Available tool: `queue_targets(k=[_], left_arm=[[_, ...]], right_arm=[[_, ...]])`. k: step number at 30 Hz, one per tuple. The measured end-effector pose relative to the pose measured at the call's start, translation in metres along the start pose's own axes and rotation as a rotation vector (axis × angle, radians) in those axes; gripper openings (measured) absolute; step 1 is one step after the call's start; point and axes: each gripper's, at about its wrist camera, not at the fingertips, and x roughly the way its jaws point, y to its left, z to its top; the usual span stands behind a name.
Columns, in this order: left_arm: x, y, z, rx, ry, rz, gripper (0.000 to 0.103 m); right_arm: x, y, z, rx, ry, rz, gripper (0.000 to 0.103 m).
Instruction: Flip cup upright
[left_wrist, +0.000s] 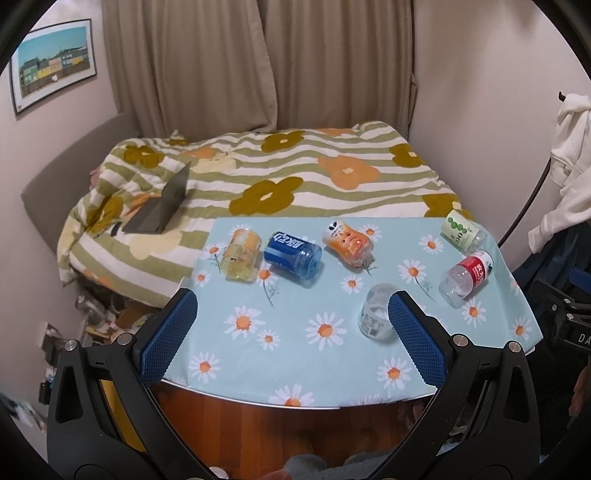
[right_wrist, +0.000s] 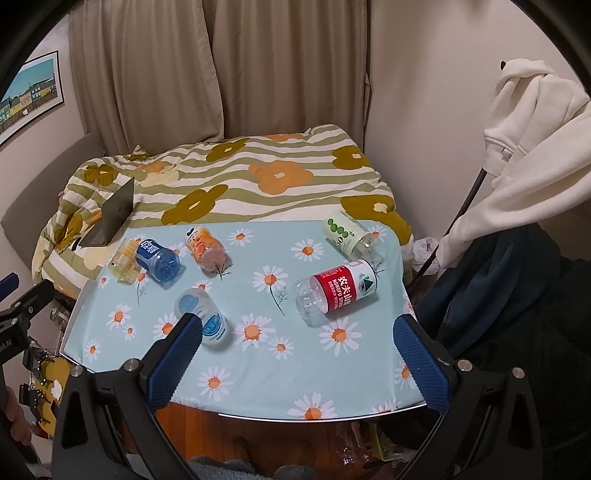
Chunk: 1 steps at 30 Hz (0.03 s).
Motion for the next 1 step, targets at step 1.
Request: queue_targets(k=[1], left_arm=[[0.0011, -0.0007, 0.0007, -0.002, 0.0, 0.006, 0.103]], right_arm=[[0.0019, 0.0004, -0.0001, 0.0, 0.002, 0.002, 0.103]])
